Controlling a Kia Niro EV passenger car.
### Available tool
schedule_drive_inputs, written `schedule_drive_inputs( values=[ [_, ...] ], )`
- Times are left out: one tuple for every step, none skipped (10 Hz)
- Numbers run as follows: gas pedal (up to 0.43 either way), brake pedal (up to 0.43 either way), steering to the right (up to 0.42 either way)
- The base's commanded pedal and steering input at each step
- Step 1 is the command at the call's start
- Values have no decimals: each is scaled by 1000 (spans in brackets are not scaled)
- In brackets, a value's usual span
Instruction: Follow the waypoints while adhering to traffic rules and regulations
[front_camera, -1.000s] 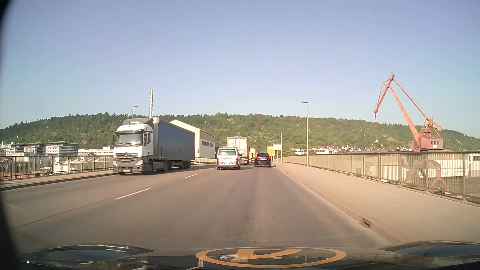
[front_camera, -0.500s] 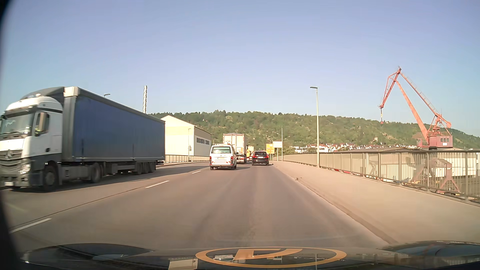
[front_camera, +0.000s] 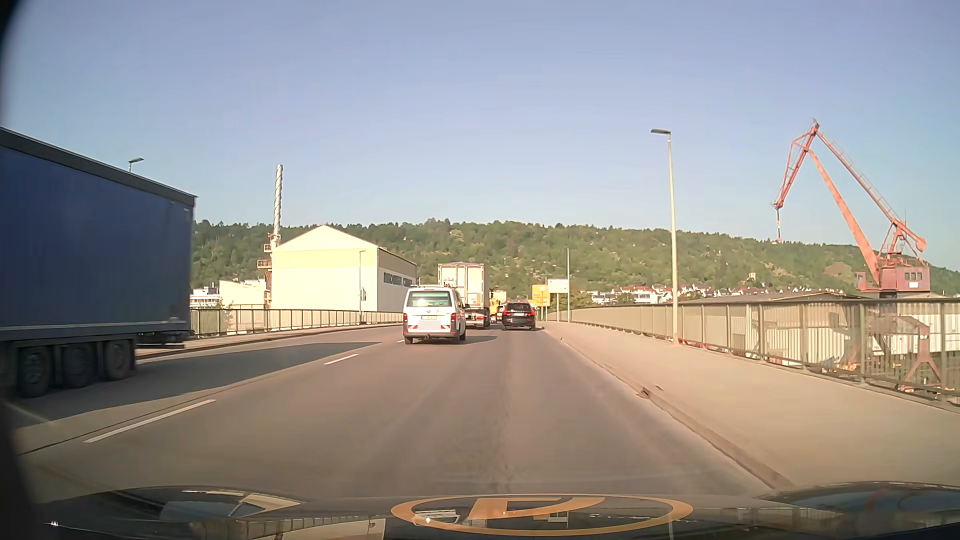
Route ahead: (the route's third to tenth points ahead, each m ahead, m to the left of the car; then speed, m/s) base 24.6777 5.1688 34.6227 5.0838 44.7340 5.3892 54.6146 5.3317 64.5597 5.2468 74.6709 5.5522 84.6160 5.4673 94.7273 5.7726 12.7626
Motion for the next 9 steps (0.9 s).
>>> schedule_drive_inputs(
  values=[
    [169,0,0],
    [169,0,0],
    [169,0,1],
    [169,0,0],
    [169,0,0],
    [157,0,0],
    [157,0,0],
    [157,0,0],
    [150,0,0]
  ],
)
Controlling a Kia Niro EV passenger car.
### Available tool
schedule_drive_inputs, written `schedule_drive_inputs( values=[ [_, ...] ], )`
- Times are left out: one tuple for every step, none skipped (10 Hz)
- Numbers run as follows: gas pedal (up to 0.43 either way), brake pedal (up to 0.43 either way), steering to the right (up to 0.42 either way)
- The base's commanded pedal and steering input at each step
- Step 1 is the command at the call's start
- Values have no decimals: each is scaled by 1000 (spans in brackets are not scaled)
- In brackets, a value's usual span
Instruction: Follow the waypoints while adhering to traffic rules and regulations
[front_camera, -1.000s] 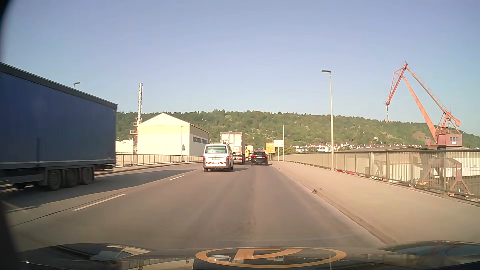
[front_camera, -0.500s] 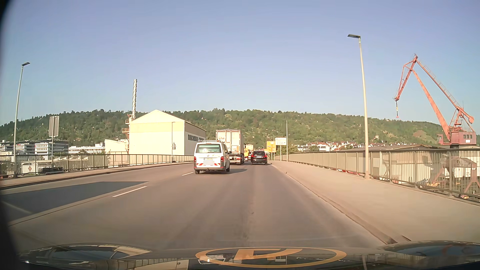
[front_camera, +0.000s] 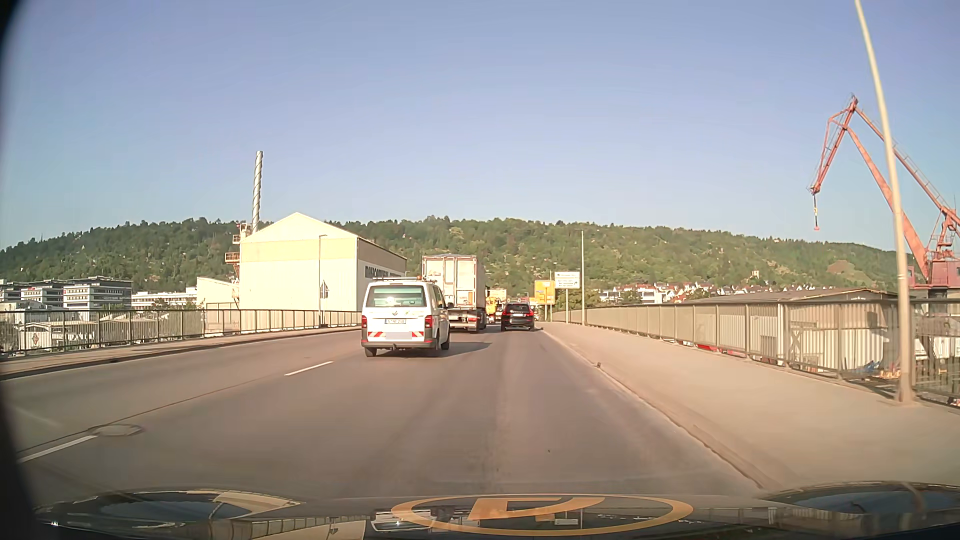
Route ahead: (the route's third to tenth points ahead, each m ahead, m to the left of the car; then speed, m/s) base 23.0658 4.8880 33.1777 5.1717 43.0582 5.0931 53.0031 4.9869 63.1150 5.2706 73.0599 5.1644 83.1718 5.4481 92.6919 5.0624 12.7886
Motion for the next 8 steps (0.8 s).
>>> schedule_drive_inputs(
  values=[
    [150,0,1],
    [138,0,1],
    [138,0,0],
    [138,0,1],
    [138,0,0],
    [130,0,0],
    [130,0,0],
    [130,0,0]
  ],
)
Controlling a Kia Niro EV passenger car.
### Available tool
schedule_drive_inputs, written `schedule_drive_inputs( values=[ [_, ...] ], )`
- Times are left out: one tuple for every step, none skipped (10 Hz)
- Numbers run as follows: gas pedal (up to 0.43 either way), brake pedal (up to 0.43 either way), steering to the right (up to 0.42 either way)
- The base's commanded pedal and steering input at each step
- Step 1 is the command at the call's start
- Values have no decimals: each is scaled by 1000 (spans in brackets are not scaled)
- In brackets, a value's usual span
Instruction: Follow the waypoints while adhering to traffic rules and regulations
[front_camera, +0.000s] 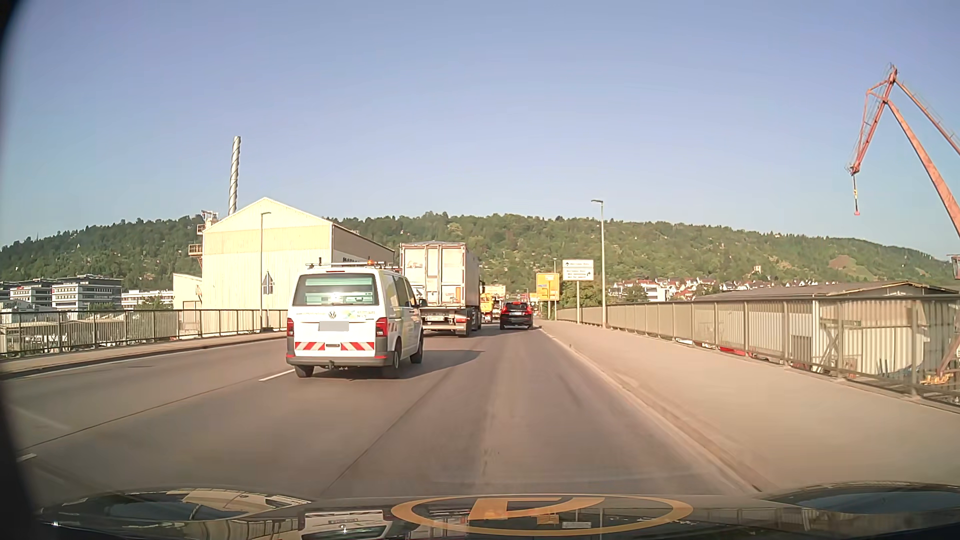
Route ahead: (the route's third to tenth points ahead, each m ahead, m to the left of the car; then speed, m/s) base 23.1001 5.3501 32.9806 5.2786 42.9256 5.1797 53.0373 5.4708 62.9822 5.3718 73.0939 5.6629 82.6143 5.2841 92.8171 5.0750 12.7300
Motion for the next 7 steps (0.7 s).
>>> schedule_drive_inputs(
  values=[
    [130,0,0],
    [118,0,0],
    [118,0,0],
    [118,0,0],
    [98,0,0],
    [79,0,0],
    [59,0,0]
  ],
)
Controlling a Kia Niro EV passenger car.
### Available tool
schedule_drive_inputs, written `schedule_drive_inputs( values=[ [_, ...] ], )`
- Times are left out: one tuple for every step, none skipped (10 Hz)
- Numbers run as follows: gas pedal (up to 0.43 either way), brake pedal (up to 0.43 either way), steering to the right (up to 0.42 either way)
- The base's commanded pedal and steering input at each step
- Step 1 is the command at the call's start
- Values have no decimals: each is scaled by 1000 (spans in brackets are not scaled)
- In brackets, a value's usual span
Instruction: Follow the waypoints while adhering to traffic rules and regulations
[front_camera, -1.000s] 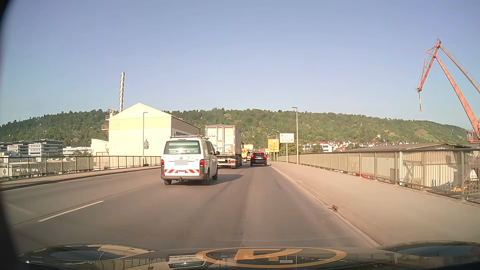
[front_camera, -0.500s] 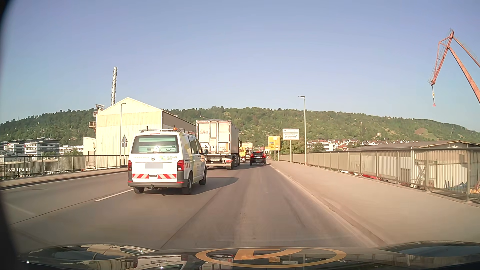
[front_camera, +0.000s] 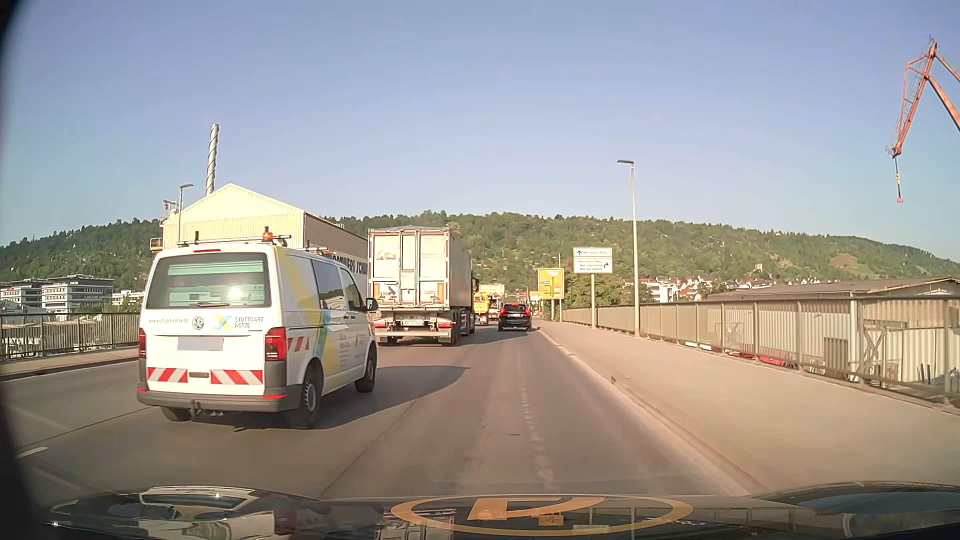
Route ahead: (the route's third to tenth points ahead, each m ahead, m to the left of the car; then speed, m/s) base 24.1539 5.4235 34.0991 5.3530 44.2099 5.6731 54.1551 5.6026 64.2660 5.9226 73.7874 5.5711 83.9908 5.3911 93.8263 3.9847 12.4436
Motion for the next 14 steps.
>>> schedule_drive_inputs(
  values=[
    [47,0,-1],
    [47,0,-3],
    [47,0,-4],
    [39,0,-4],
    [39,0,-3],
    [39,0,-4],
    [39,0,-3],
    [39,0,-3],
    [39,0,-1],
    [39,0,-1],
    [39,0,-1],
    [39,0,-1],
    [39,0,-1],
    [39,0,-1]
  ],
)
